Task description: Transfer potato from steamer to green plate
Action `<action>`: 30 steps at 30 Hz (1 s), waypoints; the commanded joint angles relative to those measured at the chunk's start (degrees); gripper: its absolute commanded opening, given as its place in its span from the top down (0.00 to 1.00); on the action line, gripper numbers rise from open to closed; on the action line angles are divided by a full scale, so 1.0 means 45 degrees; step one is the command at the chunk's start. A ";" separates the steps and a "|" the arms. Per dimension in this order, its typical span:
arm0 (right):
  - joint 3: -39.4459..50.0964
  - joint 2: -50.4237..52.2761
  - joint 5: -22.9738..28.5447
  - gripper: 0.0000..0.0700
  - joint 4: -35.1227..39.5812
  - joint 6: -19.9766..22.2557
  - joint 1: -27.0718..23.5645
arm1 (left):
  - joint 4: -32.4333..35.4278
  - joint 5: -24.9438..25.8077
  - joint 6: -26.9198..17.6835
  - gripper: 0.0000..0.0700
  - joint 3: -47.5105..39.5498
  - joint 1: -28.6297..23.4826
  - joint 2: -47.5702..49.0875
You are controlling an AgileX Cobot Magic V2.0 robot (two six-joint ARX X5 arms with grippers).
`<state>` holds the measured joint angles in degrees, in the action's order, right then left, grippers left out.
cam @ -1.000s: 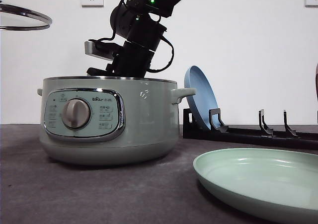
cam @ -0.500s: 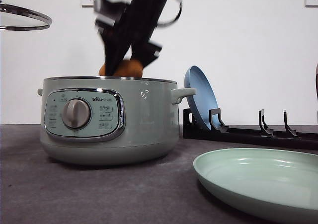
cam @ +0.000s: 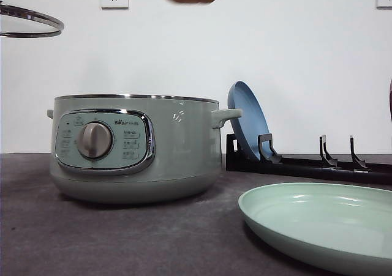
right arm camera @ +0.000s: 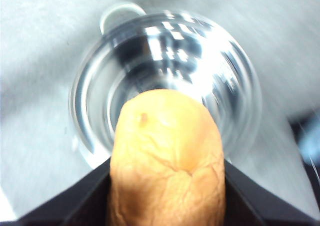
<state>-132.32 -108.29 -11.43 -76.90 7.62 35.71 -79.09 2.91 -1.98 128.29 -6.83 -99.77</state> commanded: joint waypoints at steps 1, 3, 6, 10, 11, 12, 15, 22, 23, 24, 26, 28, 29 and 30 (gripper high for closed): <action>0.0778 0.0777 0.0204 0.65 -0.0933 -0.0179 -0.0059 | 0.0412 0.0021 0.0122 1.00 0.0525 -0.0015 0.0102; 0.2248 0.2103 0.0442 0.64 -0.0933 -0.0207 -0.0278 | 0.0403 0.0023 0.0137 1.00 0.0525 -0.0015 0.0102; 0.4407 0.4017 0.0548 0.64 -0.0928 -0.0307 -0.0666 | 0.0359 0.0020 0.0168 1.00 0.0525 -0.0015 0.0104; 0.7056 0.6450 0.0521 0.64 -0.0553 -0.0361 -0.1250 | 0.0314 0.0021 0.0167 1.00 0.0525 0.0040 0.0102; 0.7845 0.7021 0.0502 0.64 -0.0232 -0.0490 -0.1404 | 0.0308 0.0024 0.0170 1.00 0.0525 0.0047 0.0102; 0.8606 0.7600 0.0494 0.64 0.0097 -0.0664 -0.1553 | 0.0299 0.0025 0.0171 1.00 0.0525 0.0049 0.0102; 1.0873 0.9210 0.0492 0.64 0.1162 -0.1226 -0.1868 | 0.0282 0.0020 0.0195 1.00 0.0525 0.0049 0.0102; 1.6035 1.1632 -0.0012 0.64 0.4629 -0.3092 -0.1953 | 0.0243 0.0024 0.0215 1.00 0.0524 0.0049 0.0102; 1.6691 1.1741 -0.0170 0.64 0.5142 -0.3424 -0.1953 | 0.0243 0.0021 0.0215 1.00 0.0521 0.0049 0.0102; 1.7298 1.1776 -0.0217 0.64 0.5613 -0.3696 -0.1948 | 0.0243 0.0020 0.0215 1.00 0.0520 0.0049 0.0104; 1.8362 1.1730 -0.0213 0.64 0.6437 -0.4057 -0.1943 | 0.0239 0.0024 0.0215 1.00 0.0520 0.0049 0.0107; 1.9247 1.1595 -0.0218 0.64 0.7215 -0.4426 -0.1943 | 0.0243 0.0020 0.0215 1.00 0.0524 0.0049 0.0102; 1.9682 1.1507 -0.0221 0.64 0.7653 -0.4624 -0.1943 | 0.0243 0.0020 0.0215 1.00 0.0521 0.0049 0.0102; 2.0076 1.1426 -0.0220 0.64 0.8059 -0.4712 -0.1943 | 0.0243 0.0020 0.0215 1.00 0.0520 0.0049 0.0102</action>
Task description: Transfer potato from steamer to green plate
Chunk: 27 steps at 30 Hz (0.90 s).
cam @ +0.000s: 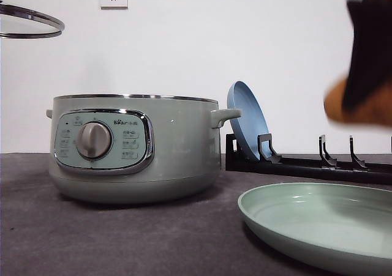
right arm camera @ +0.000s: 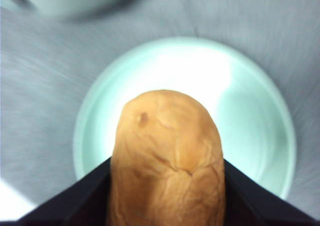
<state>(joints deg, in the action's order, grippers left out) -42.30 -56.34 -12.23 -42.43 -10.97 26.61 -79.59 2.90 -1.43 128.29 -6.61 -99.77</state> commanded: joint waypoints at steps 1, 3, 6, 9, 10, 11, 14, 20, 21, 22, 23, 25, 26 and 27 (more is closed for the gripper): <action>0.0440 -0.0195 -0.0038 0.64 0.0782 -0.0629 0.0078 | 0.0355 0.0024 0.0091 1.00 0.0520 0.0000 0.0102; 0.1038 -0.0332 -0.0036 0.64 0.1446 -0.0751 0.0078 | 0.0355 0.0024 0.0091 1.00 0.0520 0.0000 0.0102; 0.1753 -0.0507 -0.0042 0.64 0.2422 -0.0954 0.0078 | 0.0355 0.0026 0.0091 1.00 0.0520 0.0000 0.0102; 0.2118 -0.0710 -0.0041 0.64 0.3099 -0.1095 0.0078 | 0.0359 0.0024 0.0091 1.00 0.0520 0.0000 0.0102; 0.2179 -0.0789 -0.0040 0.64 0.3268 -0.1100 0.0078 | 0.0359 0.0024 0.0091 1.00 0.0520 0.0000 0.0102; 0.2229 -0.0873 -0.0047 0.64 0.3463 -0.1100 0.0078 | 0.0359 0.0024 0.0091 1.00 0.0520 0.0000 0.0102; 0.2263 -0.1173 -0.0045 0.64 0.3799 -0.1091 0.0083 | 0.0359 0.0024 0.0095 1.00 0.0520 0.0000 0.0102; 0.2263 -0.1942 -0.0087 0.64 0.4202 -0.1003 0.0139 | 0.0359 0.0025 0.0129 1.00 0.0520 0.0000 0.0102; 0.2263 -0.2072 -0.0094 0.64 0.4262 -0.0992 0.0159 | 0.0359 0.0026 0.0130 1.00 0.0520 0.0000 0.0102; 0.2263 -0.2202 -0.0102 0.64 0.4318 -0.0978 0.0179 | 0.0359 0.0029 0.0131 1.00 0.0520 0.0002 0.0102; 0.2263 -0.2347 -0.0102 0.64 0.4362 -0.0941 0.0210 | 0.0359 0.0029 0.0134 1.00 0.0520 0.0012 0.0102; 0.2263 -0.2602 -0.0114 0.64 0.4411 -0.0886 0.0258 | 0.0359 0.0029 0.0134 1.00 0.0520 0.0054 0.0102; 0.2263 -0.2735 -0.0129 0.64 0.4423 -0.0879 0.0261 | 0.0359 0.0029 0.0131 1.00 0.0520 0.0057 0.0102; 0.2263 -0.2861 -0.0161 0.64 0.4447 -0.0854 0.0262 | 0.0357 0.0029 0.0132 1.00 0.0520 0.0058 0.0102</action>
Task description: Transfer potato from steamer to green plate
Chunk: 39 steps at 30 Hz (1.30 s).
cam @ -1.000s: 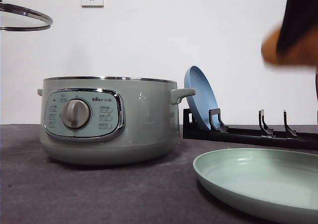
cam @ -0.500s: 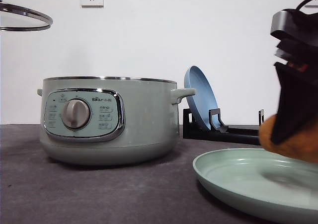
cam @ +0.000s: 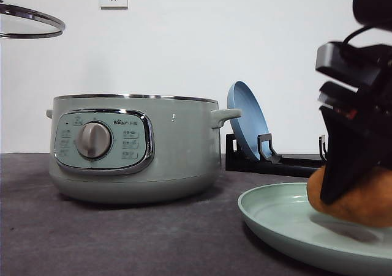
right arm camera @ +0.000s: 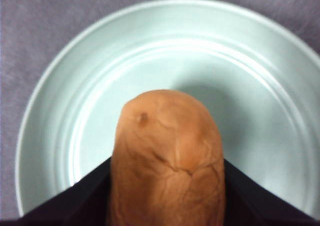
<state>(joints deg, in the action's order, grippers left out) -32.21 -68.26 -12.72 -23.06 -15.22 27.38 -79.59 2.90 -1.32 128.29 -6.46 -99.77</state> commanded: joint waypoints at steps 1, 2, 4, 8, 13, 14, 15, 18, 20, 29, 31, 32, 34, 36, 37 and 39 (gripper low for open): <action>0.0019 -0.0332 -0.0094 0.64 0.0174 0.0127 0.0092 | 0.0355 0.0029 0.0112 1.00 0.0520 0.0025 0.0102; 0.0019 -0.0450 -0.0122 0.64 0.0186 0.0139 0.0092 | 0.0355 0.0029 0.0112 1.00 0.0520 0.0035 0.0102; 0.0019 -0.0658 -0.0165 0.64 0.0216 0.0145 0.0092 | 0.0355 0.0029 0.0112 1.00 0.0520 0.0040 0.0102; 0.0019 -0.0959 -0.0185 0.64 0.0212 0.0145 0.0092 | 0.0355 0.0029 0.0108 1.00 0.0520 0.0099 0.0102; -0.0017 -0.0946 -0.0163 0.53 0.0269 0.0144 0.0086 | 0.0355 0.0029 0.0112 1.00 0.0515 0.0107 0.0102; -0.0032 -0.0928 -0.0163 0.47 0.0269 0.0141 0.0080 | 0.0355 0.0029 0.0112 1.00 0.0515 0.0107 0.0102; -0.0043 -0.0887 -0.0161 0.42 0.0267 0.0138 0.0078 | 0.0357 0.0029 0.0110 1.00 0.0509 0.0107 0.0102; -0.0172 -0.0545 -0.0143 0.37 0.0154 0.0113 0.0078 | 0.0357 0.0029 0.0112 1.00 0.0491 0.0107 0.0102; -0.0433 -0.0134 -0.0129 0.32 -0.0130 0.0089 0.0078 | 0.0356 0.0029 0.0112 1.00 0.0475 0.0107 0.0102; -0.3322 0.2278 -0.0153 0.19 -0.3715 0.0046 0.0068 | 0.0391 0.0034 0.0117 1.00 0.0401 0.0120 0.0102; -0.4176 0.2818 -0.0211 0.14 -0.4704 0.0043 0.0068 | 0.0399 0.0034 0.0122 1.00 0.0348 0.0121 0.0102; -0.4632 0.3073 -0.0205 0.09 -0.5285 0.0046 0.0068 | 0.0412 0.0034 0.0125 1.00 0.0304 0.0121 0.0102; -0.5495 0.3530 -0.0192 0.02 -0.6354 0.0047 0.0068 | 0.0428 0.0034 0.0136 1.00 0.0207 0.0121 0.0102; -0.6295 0.3972 -0.0168 0.00 -0.7230 0.0046 0.0068 | 0.0457 0.0034 0.0160 1.00 0.0073 0.0121 0.0102; -0.6639 0.4185 -0.0168 0.00 -0.7546 0.0042 0.0068 | 0.0467 0.0034 0.0160 1.00 0.0007 0.0122 0.0102; -0.7240 0.4639 -0.0166 0.00 -0.7948 -0.0056 0.0068 | 0.0500 0.0034 0.0165 1.00 -0.0120 0.0152 0.0102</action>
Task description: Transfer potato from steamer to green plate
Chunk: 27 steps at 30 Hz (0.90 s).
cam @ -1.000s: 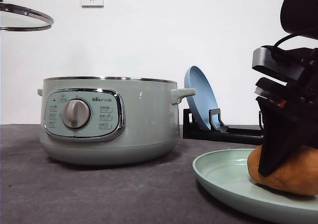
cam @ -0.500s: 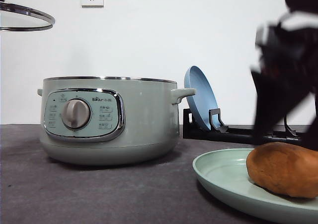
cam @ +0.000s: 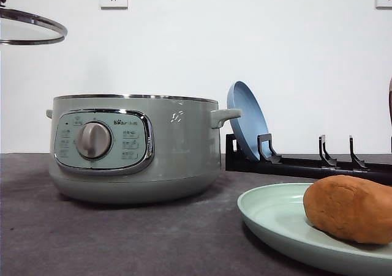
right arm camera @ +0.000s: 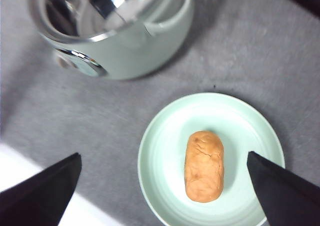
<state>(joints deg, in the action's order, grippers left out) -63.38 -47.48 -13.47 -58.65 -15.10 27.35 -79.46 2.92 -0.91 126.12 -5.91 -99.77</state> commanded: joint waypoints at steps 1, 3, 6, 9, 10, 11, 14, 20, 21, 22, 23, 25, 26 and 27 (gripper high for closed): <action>-0.0557 0.0233 0.0005 0.00 -0.0143 -0.0201 0.0073 | 0.0495 0.0029 0.0073 1.00 0.0317 0.0058 0.0102; -0.0962 0.0667 0.0009 0.00 -0.0204 -0.0448 0.0071 | 0.0511 0.0029 0.0073 1.00 0.0296 0.0095 0.0102; -0.1314 0.1302 0.0068 0.00 -0.0215 -0.0685 0.0068 | 0.0522 0.0029 0.0078 1.00 0.0293 0.0142 0.0102; -0.1419 0.1888 0.0335 0.00 -0.0218 -0.0822 0.0068 | 0.0521 0.0029 0.0095 1.00 0.0293 0.0184 0.0102; -0.1422 0.2073 0.0398 0.00 -0.0215 -0.0849 0.0068 | 0.0524 0.0029 0.0117 1.00 0.0293 0.0200 0.0102; -0.1422 0.2242 0.0398 0.00 -0.0212 -0.0863 0.0068 | 0.0524 0.0029 0.0120 1.00 0.0293 0.0244 0.0102; -0.1422 0.2613 0.0393 0.00 -0.0214 -0.0910 0.0068 | 0.0528 0.0040 0.0174 1.00 0.0293 0.0399 0.0102; -0.1422 0.2779 0.0393 0.00 -0.0218 -0.1005 0.0068 | 0.0635 0.0909 0.0316 1.00 0.0293 0.1133 0.0102; -0.1420 0.2772 0.0393 0.00 -0.0208 -0.1003 0.0068 | 0.0636 0.0928 0.0314 1.00 0.0293 0.1338 0.0102; -0.1417 0.2763 0.0394 0.00 -0.0194 -0.1000 0.0068 | 0.0636 0.0928 0.0311 1.00 0.0293 0.1553 0.0102; -0.1417 0.2760 0.0425 0.00 -0.0148 -0.0996 0.0068 | 0.0633 0.0928 0.0311 1.00 0.0293 0.1803 0.0102; -0.1417 0.2758 0.0483 0.00 -0.0029 -0.0995 0.0068 | 0.0631 0.0928 0.0311 1.00 0.0293 0.2274 0.0102; -0.1417 0.2758 0.0573 0.00 0.0039 -0.0995 0.0068 | 0.0631 0.0928 0.0304 1.00 0.0293 0.2558 0.0102; -0.1417 0.2758 0.0652 0.00 0.0092 -0.0995 0.0068 | 0.0634 0.0928 0.0299 1.00 0.0293 0.2837 0.0102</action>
<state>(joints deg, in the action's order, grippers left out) -68.82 -34.70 -10.80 -59.04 -18.94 27.35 -78.21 6.44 0.10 125.67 6.27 -99.77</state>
